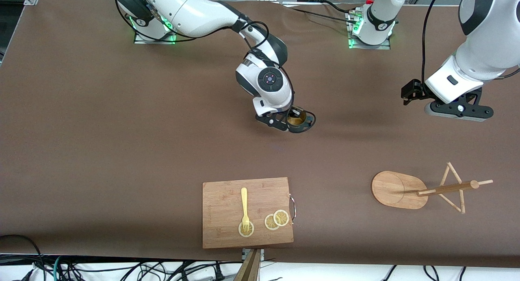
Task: Pass cup and hang on rack
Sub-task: 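Carry the teal mug with the right gripper toward the table middle, then release the mug with the right gripper while the left gripper approaches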
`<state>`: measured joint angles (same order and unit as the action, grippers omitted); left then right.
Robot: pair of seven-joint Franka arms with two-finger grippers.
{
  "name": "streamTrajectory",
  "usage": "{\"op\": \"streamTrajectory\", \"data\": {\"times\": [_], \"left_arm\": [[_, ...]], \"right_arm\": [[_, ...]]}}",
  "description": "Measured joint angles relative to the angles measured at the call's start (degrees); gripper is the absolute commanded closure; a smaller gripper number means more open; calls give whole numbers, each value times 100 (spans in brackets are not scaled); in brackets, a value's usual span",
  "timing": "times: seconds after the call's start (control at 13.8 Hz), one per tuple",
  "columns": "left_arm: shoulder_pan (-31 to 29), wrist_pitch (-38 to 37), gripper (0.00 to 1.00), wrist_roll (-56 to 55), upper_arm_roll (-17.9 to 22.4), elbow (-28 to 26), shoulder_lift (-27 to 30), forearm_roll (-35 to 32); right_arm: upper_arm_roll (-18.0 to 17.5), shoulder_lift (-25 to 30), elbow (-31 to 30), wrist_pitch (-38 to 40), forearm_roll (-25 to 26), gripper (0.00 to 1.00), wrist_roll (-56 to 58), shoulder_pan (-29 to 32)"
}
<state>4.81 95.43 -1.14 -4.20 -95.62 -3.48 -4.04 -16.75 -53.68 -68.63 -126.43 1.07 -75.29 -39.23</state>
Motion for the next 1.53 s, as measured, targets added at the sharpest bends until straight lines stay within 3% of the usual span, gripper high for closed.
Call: {"op": "streamTrajectory", "data": {"times": [0.29,0.51,0.87,1.02,1.31,1.53], "left_arm": [[-18,-106,0,5,9,-2,-87,0],[7,-286,0,352,-19,-2,-245,6],[-205,-786,0,2516,-9,-226,-297,1013],[-370,-522,0,3279,12,-665,-307,1504],[-391,1178,0,4969,-14,-2186,-181,2189],[-384,2286,0,7211,-30,-3153,-205,3513]], "right_arm": [[10,2,104,173,0,0,-7,15],[64,90,658,1100,4,0,519,187],[114,656,966,2663,5,0,2438,1157],[128,865,971,3078,10,0,3352,1649],[205,1193,971,3609,164,0,5147,2628],[253,1441,928,3789,183,0,6223,3394]]}}
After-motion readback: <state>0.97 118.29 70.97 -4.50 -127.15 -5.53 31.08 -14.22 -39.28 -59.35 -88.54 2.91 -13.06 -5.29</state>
